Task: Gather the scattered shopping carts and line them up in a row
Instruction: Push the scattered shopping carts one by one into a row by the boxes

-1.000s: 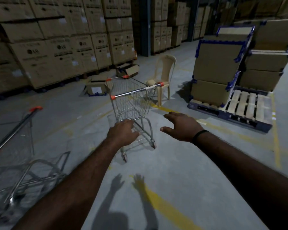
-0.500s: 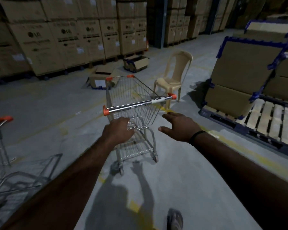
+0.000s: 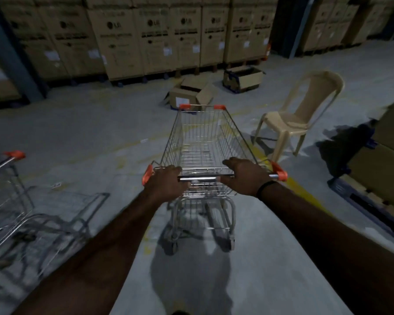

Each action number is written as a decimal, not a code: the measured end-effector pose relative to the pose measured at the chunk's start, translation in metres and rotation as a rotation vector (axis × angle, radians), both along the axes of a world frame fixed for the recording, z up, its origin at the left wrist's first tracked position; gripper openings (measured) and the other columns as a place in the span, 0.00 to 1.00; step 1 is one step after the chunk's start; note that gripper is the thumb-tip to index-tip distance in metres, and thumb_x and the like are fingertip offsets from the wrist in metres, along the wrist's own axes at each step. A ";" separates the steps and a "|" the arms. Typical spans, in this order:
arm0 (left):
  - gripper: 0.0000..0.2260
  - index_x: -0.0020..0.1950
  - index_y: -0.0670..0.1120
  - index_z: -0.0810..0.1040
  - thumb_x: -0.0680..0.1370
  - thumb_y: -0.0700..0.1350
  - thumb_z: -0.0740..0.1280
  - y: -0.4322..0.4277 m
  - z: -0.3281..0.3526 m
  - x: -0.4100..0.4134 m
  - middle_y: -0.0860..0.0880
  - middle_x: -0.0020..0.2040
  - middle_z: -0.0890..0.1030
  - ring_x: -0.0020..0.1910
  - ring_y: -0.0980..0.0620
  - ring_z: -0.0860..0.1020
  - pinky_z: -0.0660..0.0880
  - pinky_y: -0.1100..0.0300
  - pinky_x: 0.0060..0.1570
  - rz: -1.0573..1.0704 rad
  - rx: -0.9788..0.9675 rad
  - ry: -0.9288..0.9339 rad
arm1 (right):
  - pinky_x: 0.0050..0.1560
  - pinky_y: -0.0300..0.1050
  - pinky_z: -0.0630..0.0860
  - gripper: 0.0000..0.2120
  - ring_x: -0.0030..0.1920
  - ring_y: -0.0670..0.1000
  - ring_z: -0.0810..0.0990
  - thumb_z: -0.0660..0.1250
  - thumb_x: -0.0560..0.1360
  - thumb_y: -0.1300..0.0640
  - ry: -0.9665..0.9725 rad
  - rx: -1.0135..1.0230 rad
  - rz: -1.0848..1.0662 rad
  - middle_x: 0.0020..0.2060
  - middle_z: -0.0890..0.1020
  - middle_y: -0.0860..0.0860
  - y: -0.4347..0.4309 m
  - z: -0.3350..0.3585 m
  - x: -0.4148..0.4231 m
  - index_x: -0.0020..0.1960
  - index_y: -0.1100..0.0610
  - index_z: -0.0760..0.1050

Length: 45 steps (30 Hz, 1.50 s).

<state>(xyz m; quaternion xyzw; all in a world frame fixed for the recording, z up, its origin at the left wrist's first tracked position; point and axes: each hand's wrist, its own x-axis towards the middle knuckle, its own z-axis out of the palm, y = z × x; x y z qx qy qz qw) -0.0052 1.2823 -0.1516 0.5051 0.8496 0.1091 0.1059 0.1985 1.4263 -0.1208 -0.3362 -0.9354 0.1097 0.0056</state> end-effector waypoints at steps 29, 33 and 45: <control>0.24 0.56 0.56 0.80 0.72 0.72 0.64 0.026 -0.053 0.052 0.55 0.58 0.83 0.62 0.52 0.79 0.63 0.49 0.71 0.302 -0.319 0.144 | 0.56 0.55 0.76 0.33 0.64 0.57 0.74 0.42 0.80 0.32 -0.089 0.123 0.273 0.64 0.77 0.51 0.079 -0.091 -0.007 0.60 0.48 0.80; 0.25 0.58 0.57 0.79 0.72 0.73 0.63 0.020 -0.050 0.089 0.56 0.60 0.82 0.63 0.51 0.79 0.62 0.49 0.72 0.398 -0.317 0.138 | 0.54 0.53 0.77 0.30 0.59 0.59 0.78 0.47 0.80 0.33 0.008 0.101 0.348 0.57 0.79 0.53 0.084 -0.084 0.012 0.57 0.50 0.81; 0.29 0.59 0.57 0.78 0.71 0.78 0.58 -0.015 -0.047 0.194 0.52 0.57 0.84 0.61 0.47 0.80 0.66 0.50 0.70 0.643 -0.309 0.081 | 0.56 0.53 0.76 0.42 0.59 0.57 0.76 0.30 0.72 0.31 -0.056 0.120 0.678 0.58 0.78 0.51 0.085 -0.085 0.042 0.62 0.45 0.78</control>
